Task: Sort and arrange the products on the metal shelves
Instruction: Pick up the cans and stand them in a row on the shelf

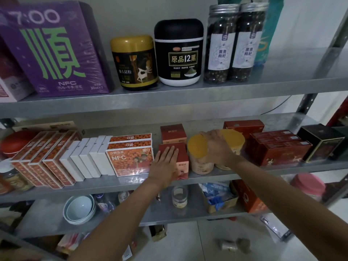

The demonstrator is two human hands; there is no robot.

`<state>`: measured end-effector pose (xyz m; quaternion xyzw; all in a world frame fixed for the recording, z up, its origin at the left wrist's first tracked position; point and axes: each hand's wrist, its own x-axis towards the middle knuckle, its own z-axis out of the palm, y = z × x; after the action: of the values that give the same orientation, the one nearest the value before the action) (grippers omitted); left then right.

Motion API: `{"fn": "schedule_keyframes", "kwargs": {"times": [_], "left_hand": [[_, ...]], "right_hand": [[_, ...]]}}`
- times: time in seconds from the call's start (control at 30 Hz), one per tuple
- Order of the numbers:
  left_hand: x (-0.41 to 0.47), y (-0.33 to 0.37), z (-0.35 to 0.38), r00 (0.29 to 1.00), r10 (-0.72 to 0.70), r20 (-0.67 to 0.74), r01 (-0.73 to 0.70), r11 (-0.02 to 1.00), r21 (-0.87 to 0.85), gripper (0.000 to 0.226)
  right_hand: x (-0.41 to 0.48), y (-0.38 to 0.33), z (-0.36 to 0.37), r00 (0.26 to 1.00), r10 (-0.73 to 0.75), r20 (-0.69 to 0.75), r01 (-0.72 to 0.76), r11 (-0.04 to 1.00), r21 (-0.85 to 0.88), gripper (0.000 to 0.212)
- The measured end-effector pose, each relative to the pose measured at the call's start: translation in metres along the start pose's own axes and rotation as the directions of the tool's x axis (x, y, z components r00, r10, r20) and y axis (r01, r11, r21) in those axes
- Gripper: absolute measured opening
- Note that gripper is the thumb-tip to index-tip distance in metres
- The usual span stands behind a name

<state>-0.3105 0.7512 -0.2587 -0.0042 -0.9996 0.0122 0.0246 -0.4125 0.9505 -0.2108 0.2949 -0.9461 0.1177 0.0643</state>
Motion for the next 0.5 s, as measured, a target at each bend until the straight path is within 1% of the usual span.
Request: {"fn": "schedule_keyframes", "kwargs": {"times": [0.07, 0.17, 0.2, 0.23, 0.27, 0.3, 0.33, 0.4, 0.47, 0.5], "left_hand": [[-0.001, 0.002, -0.003, 1.0, -0.006, 0.017, 0.006, 1.0, 0.012, 0.086], [-0.002, 0.006, -0.007, 0.999, -0.026, 0.026, 0.027, 0.999, -0.02, 0.086], [-0.003, 0.009, -0.009, 1.0, -0.027, -0.002, 0.027, 0.997, -0.067, 0.083], [-0.002, 0.013, -0.01, 0.998, -0.03, -0.057, 0.02, 0.988, -0.156, 0.078], [-0.001, 0.018, -0.012, 0.99, -0.049, -0.132, 0.009, 0.957, -0.289, 0.072], [0.0, 0.024, -0.014, 0.976, -0.096, -0.197, -0.003, 0.894, -0.448, 0.066], [0.001, 0.031, -0.018, 0.962, -0.159, -0.223, -0.008, 0.796, -0.605, 0.06], [0.003, 0.045, -0.027, 0.952, -0.26, -0.164, 0.001, 0.535, -0.845, 0.05], [0.003, 0.058, -0.04, 0.958, -0.28, -0.057, 0.022, 0.27, -0.963, 0.046], [0.003, 0.063, -0.046, 0.967, -0.256, -0.012, 0.033, 0.171, -0.985, 0.049]], "right_hand": [[-0.005, 0.0, -0.006, 1.0, 0.006, -0.022, -0.005, 0.999, 0.043, 0.109], [-0.015, -0.002, -0.019, 0.999, 0.051, -0.02, -0.046, 0.983, 0.175, 0.112], [-0.02, -0.003, -0.023, 0.998, 0.066, -0.019, -0.059, 0.971, 0.231, 0.112], [-0.024, -0.004, -0.028, 0.997, 0.081, -0.016, -0.073, 0.954, 0.29, 0.111], [-0.029, -0.005, -0.033, 0.995, 0.099, -0.009, -0.09, 0.931, 0.354, 0.11], [-0.033, -0.006, -0.038, 0.993, 0.118, 0.001, -0.107, 0.899, 0.425, 0.107], [-0.038, -0.005, -0.043, 0.991, 0.135, 0.012, -0.123, 0.856, 0.502, 0.103], [-0.05, -0.001, -0.055, 0.99, 0.137, 0.031, -0.125, 0.761, 0.637, 0.092], [-0.061, 0.004, -0.068, 0.995, 0.092, 0.047, -0.098, 0.72, 0.687, 0.081], [-0.066, 0.007, -0.075, 0.997, 0.062, 0.051, -0.08, 0.709, 0.701, 0.076]]}}
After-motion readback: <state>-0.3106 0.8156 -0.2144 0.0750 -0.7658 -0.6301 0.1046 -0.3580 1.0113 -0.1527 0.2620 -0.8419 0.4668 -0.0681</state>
